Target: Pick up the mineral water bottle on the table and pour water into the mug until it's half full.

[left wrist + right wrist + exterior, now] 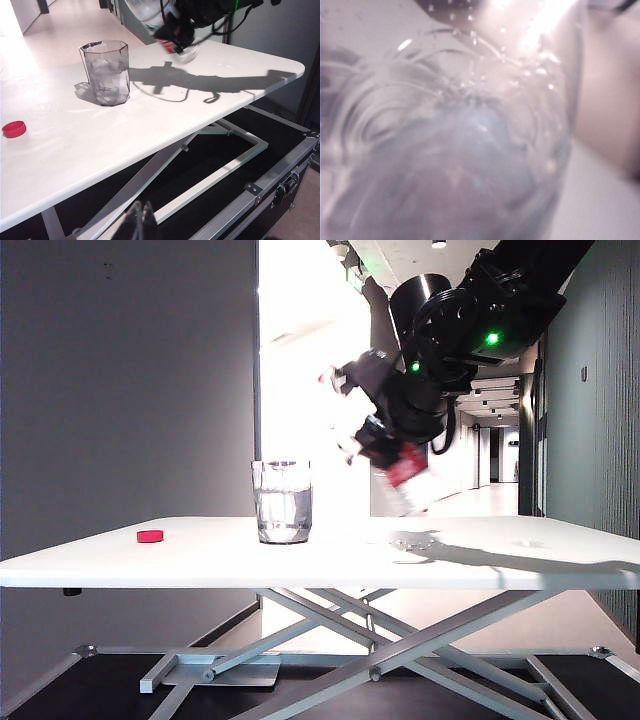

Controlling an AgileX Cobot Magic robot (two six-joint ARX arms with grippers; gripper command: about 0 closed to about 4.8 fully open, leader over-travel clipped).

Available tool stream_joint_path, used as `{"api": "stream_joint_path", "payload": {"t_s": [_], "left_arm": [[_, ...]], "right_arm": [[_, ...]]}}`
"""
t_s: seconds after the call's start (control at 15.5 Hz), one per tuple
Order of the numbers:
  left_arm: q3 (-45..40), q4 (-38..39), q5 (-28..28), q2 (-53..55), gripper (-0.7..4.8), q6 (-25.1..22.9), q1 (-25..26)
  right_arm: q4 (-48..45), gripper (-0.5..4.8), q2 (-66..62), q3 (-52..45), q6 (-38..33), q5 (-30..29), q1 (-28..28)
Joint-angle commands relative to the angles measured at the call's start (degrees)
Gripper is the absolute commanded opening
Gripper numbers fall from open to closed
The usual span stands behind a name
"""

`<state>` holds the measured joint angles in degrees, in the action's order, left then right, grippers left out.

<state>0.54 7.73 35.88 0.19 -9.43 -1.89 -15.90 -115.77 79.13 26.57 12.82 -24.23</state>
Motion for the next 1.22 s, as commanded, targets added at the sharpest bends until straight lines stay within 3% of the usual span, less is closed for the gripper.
{"api": "stream_joint_path", "payload": {"t_s": [0.06, 0.13, 0.71, 1.22], "left_arm": [[0.04, 0.26, 0.39, 0.02, -0.05, 0.46, -0.07], [0.04, 0.26, 0.37, 0.02, -0.05, 0.46, -0.07], [0.04, 0.26, 0.55, 0.02, -0.05, 0.44, -0.09], [0.04, 0.26, 1.88, 0.02, -0.05, 0.2, -0.09]], "right_arm": [[-6.97, 1.7, 0.96, -0.55, -11.5, -14.4, 1.36], [-13.03, 1.71, 0.96, -2.58, -13.97, -21.79, 3.1], [-38.51, 1.7, -3.93, -11.65, -25.55, -53.59, 19.34], [-44.37, 1.72, -9.9, -11.91, -23.32, -57.94, 19.15]]}}
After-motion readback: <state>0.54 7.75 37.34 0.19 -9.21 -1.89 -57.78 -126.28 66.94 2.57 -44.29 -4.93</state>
